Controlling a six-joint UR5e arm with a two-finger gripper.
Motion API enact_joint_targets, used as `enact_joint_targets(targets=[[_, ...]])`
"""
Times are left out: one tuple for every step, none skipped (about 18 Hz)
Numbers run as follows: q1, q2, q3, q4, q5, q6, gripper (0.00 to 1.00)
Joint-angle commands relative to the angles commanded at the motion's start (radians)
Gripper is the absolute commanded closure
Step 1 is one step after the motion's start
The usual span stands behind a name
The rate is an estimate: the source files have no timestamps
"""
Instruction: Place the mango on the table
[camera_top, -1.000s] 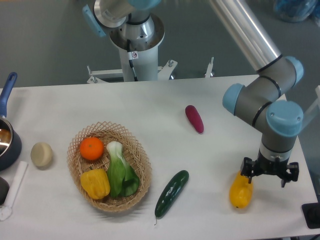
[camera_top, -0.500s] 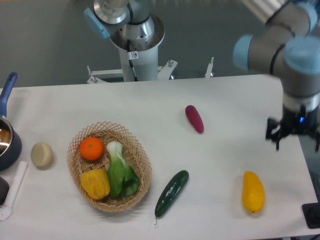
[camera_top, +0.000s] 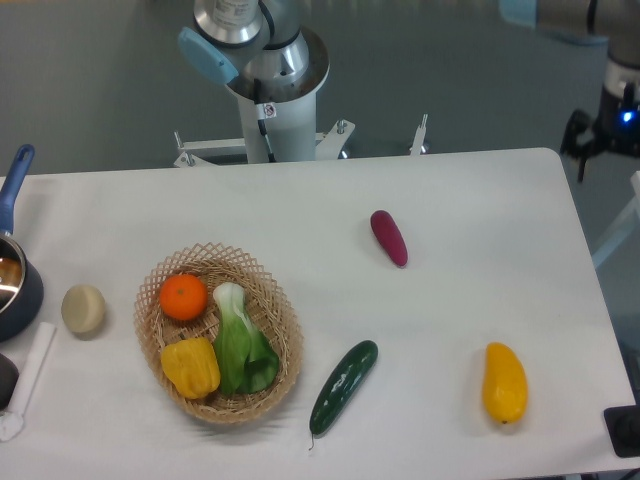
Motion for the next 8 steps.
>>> enact_joint_targets(targets=[[0.011, 0.006, -0.002, -0.008, -0.008, 0.014, 0.0], [0.021, 0.011, -0.015, -0.008, -0.015, 0.022, 0.0], [0.025, 0.021, -0.038, 0.0, -0.02, 0.023, 0.0], [0.029, 0.032, -0.047, 0.003, -0.031, 0.023, 0.0], [0.035, 0.032, -0.048, 0.003, -0.043, 0.023, 0.0], [0.037, 0.034, -0.048, 0.003, -0.046, 0.023, 0.0], [0.037, 0.034, -0.049, 0.003, -0.046, 0.023, 0.0], [0.035, 0.035, -0.049, 0.003, -0.046, 0.023, 0.0]])
